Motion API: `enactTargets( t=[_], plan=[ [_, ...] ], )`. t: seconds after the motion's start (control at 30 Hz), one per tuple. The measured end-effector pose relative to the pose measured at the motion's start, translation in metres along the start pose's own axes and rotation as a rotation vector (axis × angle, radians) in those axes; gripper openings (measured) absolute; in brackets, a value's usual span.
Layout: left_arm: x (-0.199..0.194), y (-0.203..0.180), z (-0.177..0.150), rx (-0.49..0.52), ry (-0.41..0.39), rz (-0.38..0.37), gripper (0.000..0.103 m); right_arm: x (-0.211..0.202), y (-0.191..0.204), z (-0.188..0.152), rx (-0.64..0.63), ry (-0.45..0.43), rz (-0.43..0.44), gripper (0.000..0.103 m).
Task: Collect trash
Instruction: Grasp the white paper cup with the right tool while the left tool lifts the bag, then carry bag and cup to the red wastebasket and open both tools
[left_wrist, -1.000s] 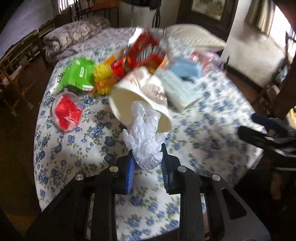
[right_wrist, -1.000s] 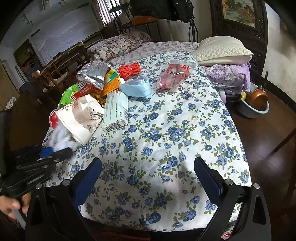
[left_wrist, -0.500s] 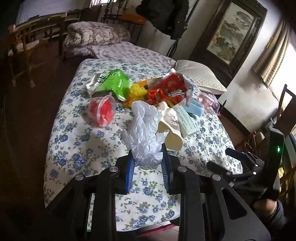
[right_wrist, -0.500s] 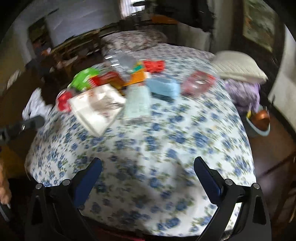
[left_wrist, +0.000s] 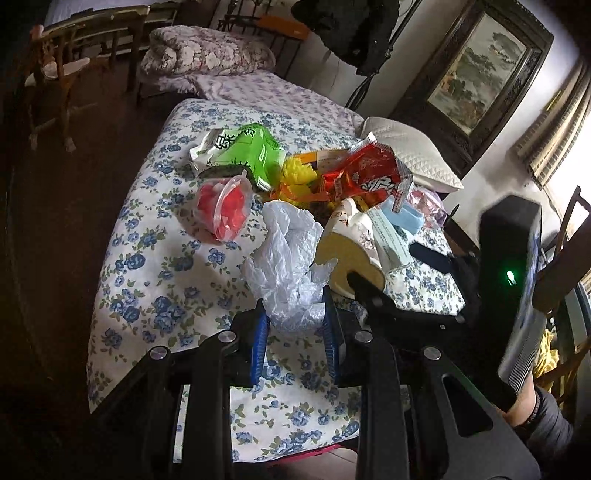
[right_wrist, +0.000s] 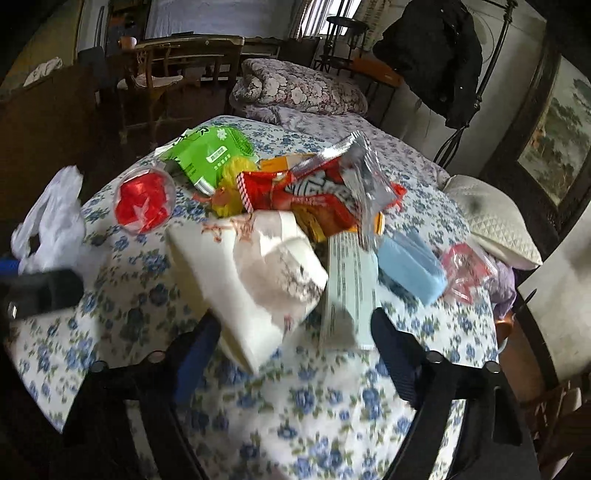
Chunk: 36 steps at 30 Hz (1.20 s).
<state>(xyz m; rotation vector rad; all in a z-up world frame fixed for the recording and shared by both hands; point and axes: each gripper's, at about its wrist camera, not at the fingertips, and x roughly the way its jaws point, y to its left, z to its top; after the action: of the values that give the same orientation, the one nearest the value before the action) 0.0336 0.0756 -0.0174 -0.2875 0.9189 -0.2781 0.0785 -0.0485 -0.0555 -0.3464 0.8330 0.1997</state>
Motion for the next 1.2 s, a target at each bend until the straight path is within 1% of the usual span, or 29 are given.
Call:
enactTargets(
  t=[0.03, 0.07, 0.1, 0.13, 0.17, 0.2, 0.27, 0.43, 0.53, 0.57, 0.6, 0.63, 0.7, 0.8, 0.83, 1.0, 1.07, 1.13, 1.2],
  plan=[
    [0.002, -0.002, 0.000, 0.009, 0.007, 0.007, 0.027, 0.002, 0.001, 0.002, 0.000, -0.003, 0.000, 0.068],
    [0.004, -0.003, 0.000, 0.014, 0.010, 0.010, 0.027, 0.004, 0.003, 0.004, 0.001, -0.003, 0.010, 0.056],
    [0.006, -0.003, 0.001, 0.018, 0.013, 0.015, 0.027, 0.006, 0.003, 0.005, 0.000, 0.003, 0.019, 0.033],
    [0.007, -0.004, 0.000, 0.021, 0.016, 0.021, 0.027, 0.007, 0.004, 0.005, 0.000, 0.015, 0.033, 0.026],
    [0.008, -0.005, 0.000, 0.022, 0.019, 0.024, 0.027, 0.006, 0.005, 0.004, 0.007, 0.022, 0.041, 0.011],
    [0.008, -0.005, 0.000, 0.022, 0.020, 0.026, 0.027, 0.004, 0.004, 0.002, 0.018, 0.020, 0.062, 0.005],
    [0.009, -0.003, 0.000, 0.017, 0.022, 0.031, 0.027, -0.008, -0.004, -0.003, 0.056, 0.002, 0.140, 0.005],
    [0.007, -0.003, 0.000, 0.011, 0.010, 0.032, 0.027, -0.045, -0.034, -0.017, 0.140, -0.043, 0.206, 0.005],
    [0.004, -0.011, -0.002, 0.044, -0.006, 0.036, 0.027, -0.070, -0.062, -0.034, 0.203, -0.062, 0.200, 0.005],
    [0.003, -0.016, -0.004, 0.065, -0.007, 0.041, 0.027, -0.080, -0.078, -0.043, 0.239, -0.067, 0.191, 0.005],
    [0.004, -0.022, -0.005, 0.095, -0.003, 0.047, 0.027, -0.086, -0.092, -0.050, 0.266, -0.068, 0.183, 0.005],
    [0.006, -0.028, -0.006, 0.114, 0.003, 0.051, 0.027, -0.096, -0.113, -0.061, 0.312, -0.073, 0.168, 0.005],
    [0.010, -0.044, -0.008, 0.149, 0.035, 0.036, 0.027, -0.105, -0.142, -0.077, 0.366, -0.072, 0.145, 0.005],
    [0.016, -0.085, -0.012, 0.237, 0.073, -0.026, 0.027, -0.116, -0.188, -0.109, 0.450, -0.052, 0.103, 0.005],
    [0.018, -0.104, -0.013, 0.273, 0.085, -0.052, 0.027, -0.119, -0.200, -0.119, 0.474, -0.051, 0.089, 0.005],
    [0.044, -0.200, -0.019, 0.397, 0.193, -0.214, 0.027, -0.119, -0.262, -0.182, 0.641, -0.028, 0.044, 0.005],
    [0.060, -0.243, -0.027, 0.449, 0.255, -0.274, 0.027, -0.115, -0.282, -0.212, 0.704, -0.003, 0.029, 0.005],
    [0.077, -0.283, -0.037, 0.502, 0.317, -0.322, 0.027, -0.109, -0.293, -0.241, 0.753, 0.026, 0.025, 0.005],
    [0.099, -0.326, -0.054, 0.559, 0.394, -0.355, 0.027, -0.098, -0.308, -0.274, 0.809, 0.076, 0.012, 0.005]
  ],
)
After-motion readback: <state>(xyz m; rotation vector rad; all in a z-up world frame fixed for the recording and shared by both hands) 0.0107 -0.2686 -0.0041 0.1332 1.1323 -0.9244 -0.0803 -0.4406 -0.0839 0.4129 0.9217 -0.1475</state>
